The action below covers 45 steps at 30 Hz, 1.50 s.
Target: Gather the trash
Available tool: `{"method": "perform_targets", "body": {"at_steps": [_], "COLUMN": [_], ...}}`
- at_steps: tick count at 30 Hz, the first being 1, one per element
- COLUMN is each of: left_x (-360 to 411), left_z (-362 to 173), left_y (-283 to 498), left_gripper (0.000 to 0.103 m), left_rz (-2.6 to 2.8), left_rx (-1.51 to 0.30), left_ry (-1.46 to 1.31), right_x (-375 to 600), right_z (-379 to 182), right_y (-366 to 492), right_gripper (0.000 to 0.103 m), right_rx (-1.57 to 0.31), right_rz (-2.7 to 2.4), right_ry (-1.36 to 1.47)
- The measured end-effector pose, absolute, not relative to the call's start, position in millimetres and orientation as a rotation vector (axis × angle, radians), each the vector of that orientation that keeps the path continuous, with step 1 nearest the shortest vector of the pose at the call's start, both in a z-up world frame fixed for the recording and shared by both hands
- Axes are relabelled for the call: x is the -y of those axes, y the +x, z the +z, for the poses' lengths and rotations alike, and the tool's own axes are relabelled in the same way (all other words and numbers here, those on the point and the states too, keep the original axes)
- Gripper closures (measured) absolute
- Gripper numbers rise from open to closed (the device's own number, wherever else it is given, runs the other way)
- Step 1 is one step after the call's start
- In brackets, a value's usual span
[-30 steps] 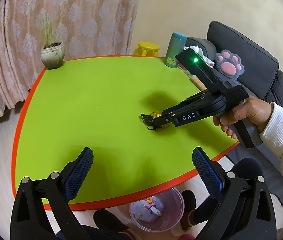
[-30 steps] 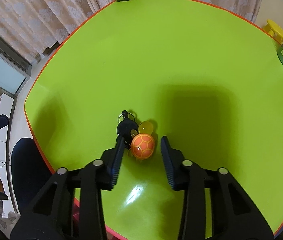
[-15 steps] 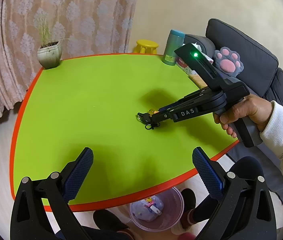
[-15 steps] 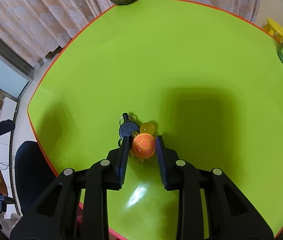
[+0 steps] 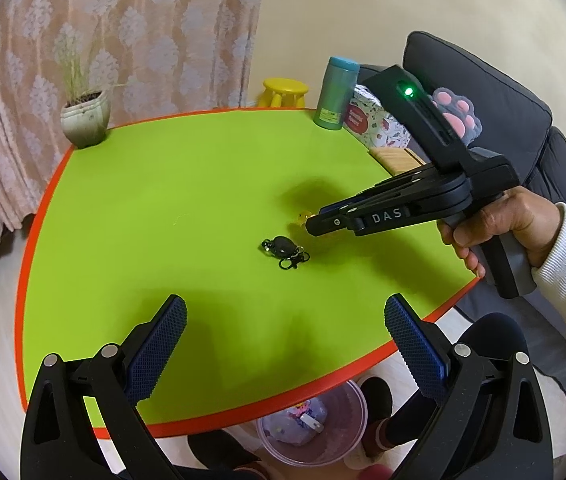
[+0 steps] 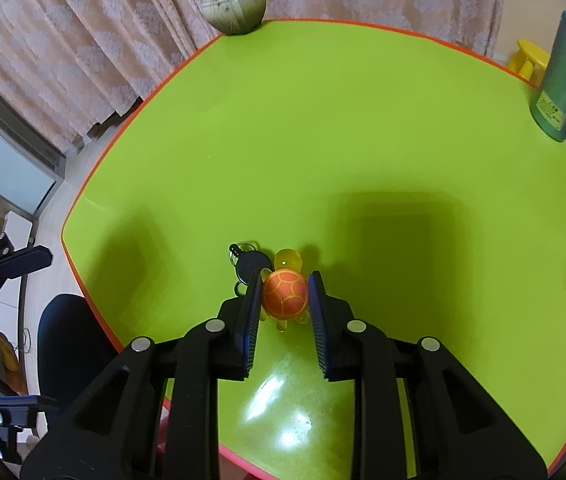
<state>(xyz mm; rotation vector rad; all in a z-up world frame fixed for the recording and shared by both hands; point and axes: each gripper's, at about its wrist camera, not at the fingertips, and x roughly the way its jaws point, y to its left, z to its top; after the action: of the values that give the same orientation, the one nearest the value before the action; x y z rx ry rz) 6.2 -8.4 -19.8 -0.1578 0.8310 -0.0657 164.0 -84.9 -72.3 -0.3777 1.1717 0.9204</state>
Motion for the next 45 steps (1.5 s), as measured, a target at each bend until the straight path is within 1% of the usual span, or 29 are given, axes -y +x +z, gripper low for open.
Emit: {"method": "perform_targets", "body": {"at_steps": [11,22,30,31,33,34,36,37,39,40,42,45], "left_x": [13.0,13.6,20.4,20.7,21.4,21.8,22.6,22.8,22.1,22.0,22.0,21.5], "left_z": [-17.6,-43.9,-68.9,-71.5,-77.2,-80.1,-82.2,-82.3,-82.5,-83.3,-84.7,-87.0], "left_y": [43.4,101.0,127.0,128.2,131.3,132.6,132.8,132.3,132.0,132.5,132.8,132.5], "left_gripper": [0.008,0.008,0.009,0.011,0.029,0.033,0.045,0.047,0.056,0.057,0.064,0.069], "left_rz": [-0.102,-0.137,-0.14,-0.138,-0.139,-0.135,-0.137,-0.135,-0.135,-0.134,-0.141,-0.143], "left_rx": [-0.867,-1.003,-1.071,-1.076,-1.092,-1.1,-1.102,-1.1,-1.099,-1.101,-1.107,-1.115], "left_ry": [-0.1,-0.055,-0.009,-0.008,-0.012,-0.008,-0.006,-0.004,-0.006,-0.006,-0.009,-0.009], "right_x": [104.9,137.4,152.3,152.9,154.0,154.4,154.8,154.5,154.6,154.4,153.5,152.3], "right_z": [-60.4,-59.6,-64.3,-65.0,-66.3,-66.8,-67.1,-67.0,-67.4,-67.5,-67.5,-67.5], "right_y": [163.1,167.4,169.9,169.7,170.7,170.9,171.0,170.5,170.2,170.1,169.8,169.6], "right_gripper": [0.079,0.079,0.079,0.079,0.079,0.079,0.079,0.079,0.079,0.079,0.079,0.079], "right_rx": [-1.153,-1.157,-1.165,-1.167,-1.169,-1.17,-1.17,-1.17,-1.171,-1.172,-1.172,-1.171], "right_rz": [0.882,0.836,0.822,0.821,0.819,0.818,0.818,0.818,0.818,0.818,0.821,0.823], "right_ry": [-0.325,-0.291,-0.271,-0.271,-0.269,-0.268,-0.265,-0.265,-0.265,-0.266,-0.267,-0.268]}}
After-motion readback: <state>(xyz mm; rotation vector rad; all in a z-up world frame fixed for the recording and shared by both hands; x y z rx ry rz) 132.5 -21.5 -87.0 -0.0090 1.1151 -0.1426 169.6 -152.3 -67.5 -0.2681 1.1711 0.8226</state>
